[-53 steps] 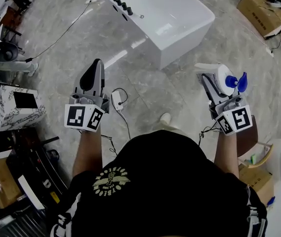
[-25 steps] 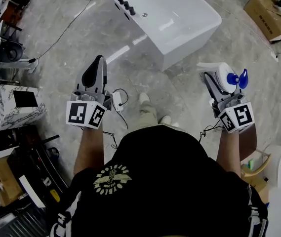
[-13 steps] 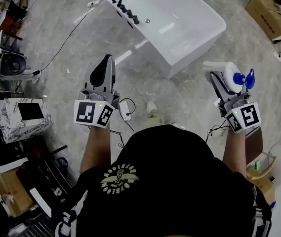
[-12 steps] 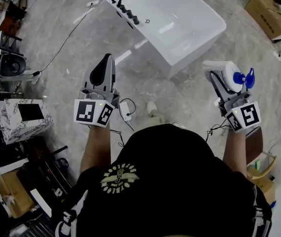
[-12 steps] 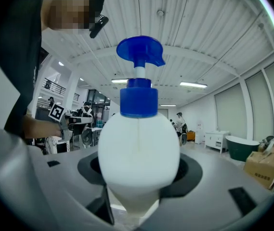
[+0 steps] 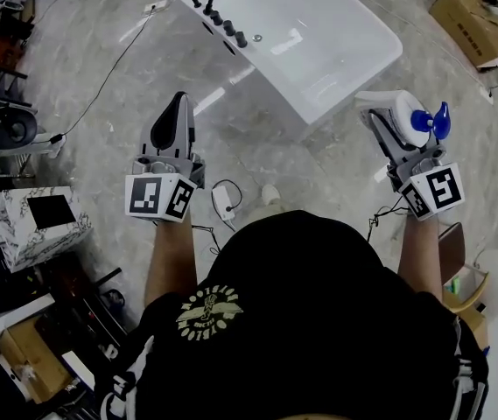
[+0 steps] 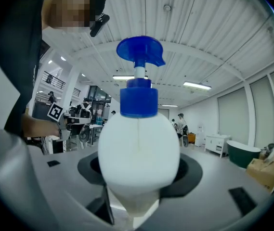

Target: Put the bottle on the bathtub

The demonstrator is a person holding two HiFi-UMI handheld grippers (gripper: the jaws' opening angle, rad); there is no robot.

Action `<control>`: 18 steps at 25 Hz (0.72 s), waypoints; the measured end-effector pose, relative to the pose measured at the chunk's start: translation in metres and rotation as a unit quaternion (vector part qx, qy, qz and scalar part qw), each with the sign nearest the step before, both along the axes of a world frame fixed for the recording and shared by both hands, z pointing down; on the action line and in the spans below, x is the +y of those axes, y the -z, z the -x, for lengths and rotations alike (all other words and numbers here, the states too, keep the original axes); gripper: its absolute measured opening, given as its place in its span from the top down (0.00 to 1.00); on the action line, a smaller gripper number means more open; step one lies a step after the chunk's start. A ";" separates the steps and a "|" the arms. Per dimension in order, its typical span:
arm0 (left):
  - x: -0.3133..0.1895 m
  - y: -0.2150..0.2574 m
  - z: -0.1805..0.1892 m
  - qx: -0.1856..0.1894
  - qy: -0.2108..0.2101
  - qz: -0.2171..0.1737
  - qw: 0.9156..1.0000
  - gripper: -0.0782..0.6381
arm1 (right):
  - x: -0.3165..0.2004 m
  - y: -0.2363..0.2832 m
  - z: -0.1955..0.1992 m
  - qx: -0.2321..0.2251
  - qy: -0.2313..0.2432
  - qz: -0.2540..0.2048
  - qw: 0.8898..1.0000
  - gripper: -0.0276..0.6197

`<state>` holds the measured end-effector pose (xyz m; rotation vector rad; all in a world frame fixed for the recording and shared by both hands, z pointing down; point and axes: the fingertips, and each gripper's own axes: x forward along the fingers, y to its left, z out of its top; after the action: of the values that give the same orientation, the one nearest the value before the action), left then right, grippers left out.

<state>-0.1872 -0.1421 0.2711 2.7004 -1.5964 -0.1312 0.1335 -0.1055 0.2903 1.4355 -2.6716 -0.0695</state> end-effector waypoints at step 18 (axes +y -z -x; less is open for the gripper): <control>-0.045 -0.011 0.041 0.008 0.026 0.002 1.000 0.88 | -0.072 -0.014 0.026 -0.008 0.013 0.020 1.000 0.55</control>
<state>-0.2282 -0.1867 0.2824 2.6501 -1.6619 -0.1489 0.1078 -0.1778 0.3042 1.3949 -2.6885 -0.0067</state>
